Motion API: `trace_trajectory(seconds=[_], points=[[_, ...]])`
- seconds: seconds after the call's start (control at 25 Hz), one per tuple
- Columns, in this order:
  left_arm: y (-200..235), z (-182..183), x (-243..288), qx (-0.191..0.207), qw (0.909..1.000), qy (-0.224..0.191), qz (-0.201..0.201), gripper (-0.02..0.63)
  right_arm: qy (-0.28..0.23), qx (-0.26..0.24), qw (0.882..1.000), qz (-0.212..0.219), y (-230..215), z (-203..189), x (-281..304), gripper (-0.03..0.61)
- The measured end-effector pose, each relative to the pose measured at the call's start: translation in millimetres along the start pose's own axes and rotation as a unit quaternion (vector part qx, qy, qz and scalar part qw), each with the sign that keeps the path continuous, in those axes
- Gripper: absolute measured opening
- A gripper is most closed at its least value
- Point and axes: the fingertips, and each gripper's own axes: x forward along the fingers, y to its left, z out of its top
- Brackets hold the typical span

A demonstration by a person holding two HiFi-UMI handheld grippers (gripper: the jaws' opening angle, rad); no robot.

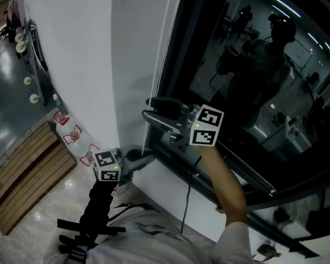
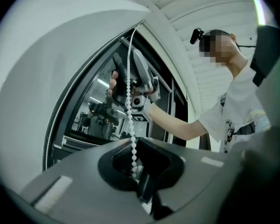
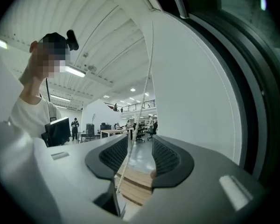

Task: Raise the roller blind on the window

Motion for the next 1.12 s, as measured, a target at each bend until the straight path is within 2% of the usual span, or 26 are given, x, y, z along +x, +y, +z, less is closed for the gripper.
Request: trace_trajectory(seconds=[0.28, 0.6, 0.8, 1.12], points=[[-0.1, 1.1, -0.7, 0.001, 1.0, -0.001, 0.0, -0.002, -0.041, -0.068, 0.997, -0.003, -10.4, 90.9, 2.0, 0.149], [-0.5, 0.9, -0.4, 0.002, 1.0, 0.003, -0.001, -0.002, -0.073, -0.108, 0.991, 0.01, -11.7, 168.4, 2.4, 0.147], [0.2, -0.1, 0.3, 0.001, 1.0, 0.003, -0.002, -0.002, -0.078, -0.127, 0.989, 0.009, -11.4, 193.2, 6.6, 0.144], [0.4, -0.8, 0.5, 0.0, 1.0, 0.003, -0.002, -0.002, -0.09, -0.13, 0.987, 0.003, -10.8, 207.6, 6.6, 0.11]])
